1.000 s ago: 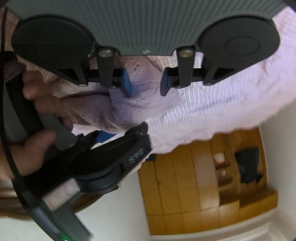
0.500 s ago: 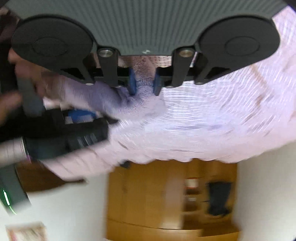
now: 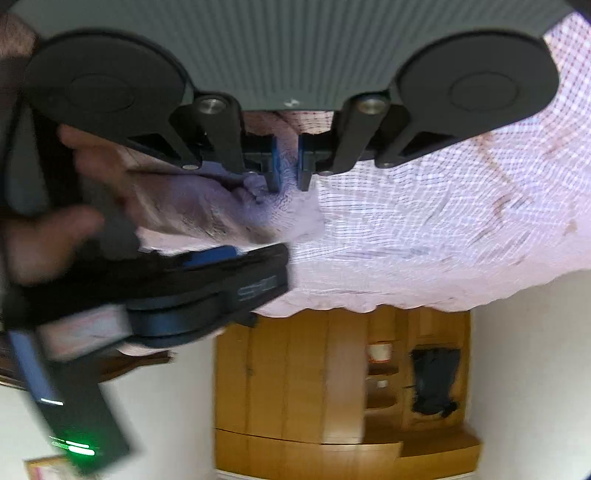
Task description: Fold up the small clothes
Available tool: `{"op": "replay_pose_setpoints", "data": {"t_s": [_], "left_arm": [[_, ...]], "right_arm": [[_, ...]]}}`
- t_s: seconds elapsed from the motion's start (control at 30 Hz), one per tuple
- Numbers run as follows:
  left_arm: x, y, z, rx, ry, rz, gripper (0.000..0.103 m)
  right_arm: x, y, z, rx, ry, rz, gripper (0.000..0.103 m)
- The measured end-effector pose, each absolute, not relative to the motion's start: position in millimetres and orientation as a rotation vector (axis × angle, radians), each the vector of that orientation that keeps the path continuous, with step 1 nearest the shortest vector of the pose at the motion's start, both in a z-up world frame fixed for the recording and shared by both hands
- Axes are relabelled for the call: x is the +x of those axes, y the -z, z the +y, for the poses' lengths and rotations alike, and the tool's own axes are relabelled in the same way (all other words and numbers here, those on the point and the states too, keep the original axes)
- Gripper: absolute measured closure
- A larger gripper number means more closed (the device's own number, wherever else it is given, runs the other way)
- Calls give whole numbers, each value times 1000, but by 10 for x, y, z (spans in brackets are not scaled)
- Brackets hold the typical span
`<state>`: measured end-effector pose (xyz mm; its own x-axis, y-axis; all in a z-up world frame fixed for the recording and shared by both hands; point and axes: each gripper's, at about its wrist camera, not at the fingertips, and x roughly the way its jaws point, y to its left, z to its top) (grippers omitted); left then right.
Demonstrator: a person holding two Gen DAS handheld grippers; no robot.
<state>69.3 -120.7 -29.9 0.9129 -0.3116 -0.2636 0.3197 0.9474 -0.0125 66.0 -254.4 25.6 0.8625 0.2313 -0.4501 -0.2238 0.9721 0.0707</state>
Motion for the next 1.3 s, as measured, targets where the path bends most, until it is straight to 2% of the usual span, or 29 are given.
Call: {"op": "replay_pose_setpoints", "data": {"t_s": [0.1,0.27,0.4,0.5,0.67,0.7,0.73,0.77,0.83,0.9,1.0,1.1,1.2,1.23,1.27,1.3], "left_arm": [[700,361,-1213,43,337,286,92],[683,429,-1161,40,350,307,92],[630,500,-1131,41,365,336,92],[584,498,-1068,31,392,351,101],[432,268,-858,-41,465,288,101],[417,207,-830,-42,467,275,101],[410,155,-814,-36,466,265,100],[413,108,-803,-20,455,253,101],[429,14,-792,11,427,245,99],[473,-48,-783,22,401,263,99],[621,-127,-808,35,368,274,99],[852,-204,-871,-3,363,284,98],[1185,-157,-1026,-37,408,370,98],[1246,-126,-1087,-22,436,396,98],[1308,-71,-1163,10,464,446,100],[1327,-5,-1209,36,472,484,100]], "right_arm": [[781,-204,-2434,-94,-248,558,53],[764,-100,-2576,4,-276,614,56],[605,77,-2516,-78,-277,597,59],[537,210,-2500,-119,-263,575,60],[526,225,-2544,-78,-252,566,59],[501,211,-2544,-63,-245,538,58],[485,180,-2558,-41,-233,518,50],[460,121,-2591,-11,-207,502,38],[427,-62,-2719,55,-173,463,21],[344,-266,-2939,109,-111,380,20],[310,-436,-3255,105,65,363,20],[365,-381,-3688,197,203,466,20],[433,-173,-3998,347,208,602,22],[452,-97,-4060,387,185,643,30],[462,-40,-4086,420,145,669,56],[482,10,-4107,447,73,706,76]]}}
